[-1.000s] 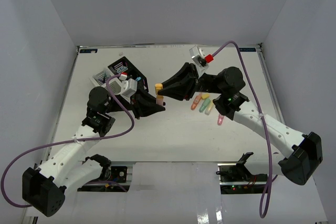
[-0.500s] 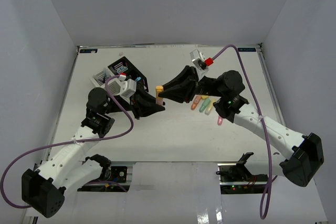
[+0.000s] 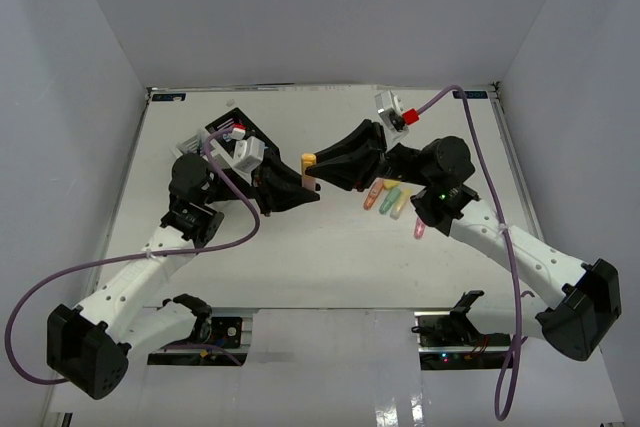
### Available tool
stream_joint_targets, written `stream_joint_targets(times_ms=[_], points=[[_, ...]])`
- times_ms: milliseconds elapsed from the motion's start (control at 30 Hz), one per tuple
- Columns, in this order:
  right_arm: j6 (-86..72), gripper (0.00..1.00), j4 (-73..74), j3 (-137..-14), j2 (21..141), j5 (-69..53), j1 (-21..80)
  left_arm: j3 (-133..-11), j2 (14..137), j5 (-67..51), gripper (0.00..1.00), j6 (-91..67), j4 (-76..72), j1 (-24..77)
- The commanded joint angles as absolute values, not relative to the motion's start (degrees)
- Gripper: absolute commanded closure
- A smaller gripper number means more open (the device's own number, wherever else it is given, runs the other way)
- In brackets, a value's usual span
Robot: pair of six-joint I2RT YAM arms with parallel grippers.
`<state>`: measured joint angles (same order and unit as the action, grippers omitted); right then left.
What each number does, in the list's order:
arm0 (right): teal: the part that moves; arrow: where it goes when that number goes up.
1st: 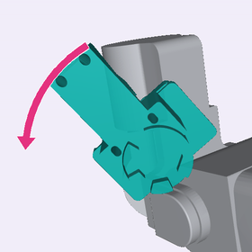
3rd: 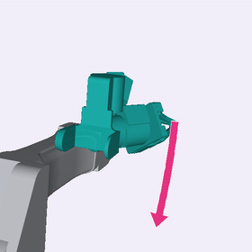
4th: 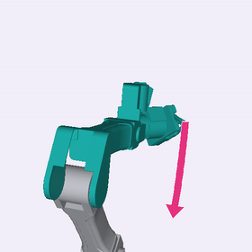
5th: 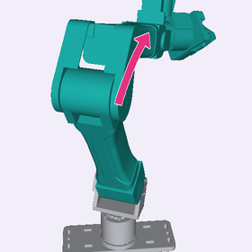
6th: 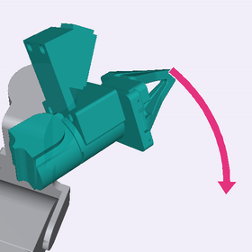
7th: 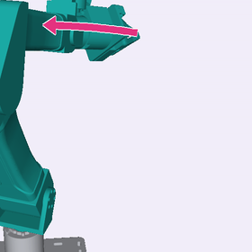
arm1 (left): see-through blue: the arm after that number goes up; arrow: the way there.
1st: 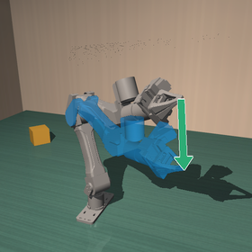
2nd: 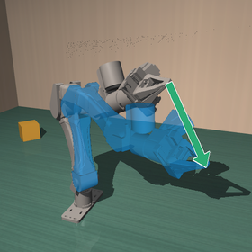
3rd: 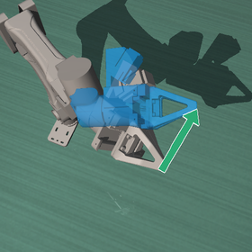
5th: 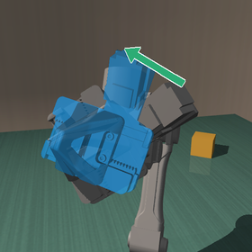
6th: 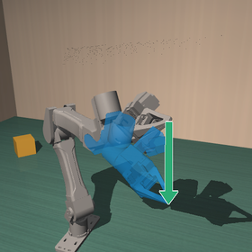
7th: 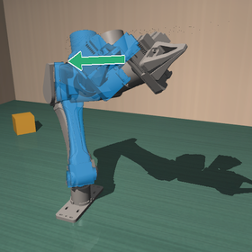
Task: Sort the stationery into containers
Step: Close the pen cap on the pen.
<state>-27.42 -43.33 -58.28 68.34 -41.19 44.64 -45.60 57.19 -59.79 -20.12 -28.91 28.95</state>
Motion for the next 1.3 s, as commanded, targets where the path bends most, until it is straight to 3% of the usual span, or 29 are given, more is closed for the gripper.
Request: stream_joint_targets(times_ms=[0, 467, 800, 1267], points=[[-26.4, 0.92, -40.7, -57.3, 67.2, -42.4, 45.2, -48.9, 57.4, -58.6, 1.00, -21.1, -34.2, 28.7], [-22.3, 0.92, -35.8, -55.3, 67.0, -43.7, 44.9, -42.6, 52.8, -57.6, 1.00, -23.4, -38.7, 28.6], [-26.3, 0.92, -40.9, -52.7, 69.1, -44.7, 44.9, -40.8, 53.8, -57.8, 1.00, -28.9, -46.4, 26.7], [-23.6, 0.92, -35.1, -51.8, 69.3, -45.5, 44.9, -43.1, 53.7, -58.0, 1.00, -31.3, -49.4, 25.9]])
